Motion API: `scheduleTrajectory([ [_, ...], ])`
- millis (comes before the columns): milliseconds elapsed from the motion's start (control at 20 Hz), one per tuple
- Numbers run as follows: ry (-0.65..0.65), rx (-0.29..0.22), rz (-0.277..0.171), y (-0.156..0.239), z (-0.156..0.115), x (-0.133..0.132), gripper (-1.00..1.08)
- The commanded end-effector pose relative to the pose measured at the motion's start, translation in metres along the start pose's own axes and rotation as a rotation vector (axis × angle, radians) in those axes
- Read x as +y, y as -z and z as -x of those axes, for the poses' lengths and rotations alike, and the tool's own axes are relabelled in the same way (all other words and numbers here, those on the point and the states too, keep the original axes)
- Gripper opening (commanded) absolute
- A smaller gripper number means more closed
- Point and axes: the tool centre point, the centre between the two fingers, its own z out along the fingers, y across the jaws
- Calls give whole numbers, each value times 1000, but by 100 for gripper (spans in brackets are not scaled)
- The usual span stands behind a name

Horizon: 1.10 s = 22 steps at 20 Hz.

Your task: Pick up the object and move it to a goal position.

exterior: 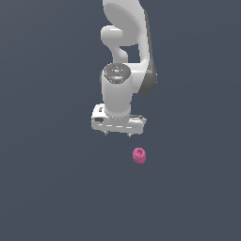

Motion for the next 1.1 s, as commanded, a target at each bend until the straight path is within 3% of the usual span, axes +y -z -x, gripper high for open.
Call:
scheduleTrajectory([
  [0,-24,-1,-1,-4,-4,-9,100],
  [650,-215,-5,-6,-35,-31,-77,100],
  [1050,-281,-7,-9,-47,-38,-102,100],
])
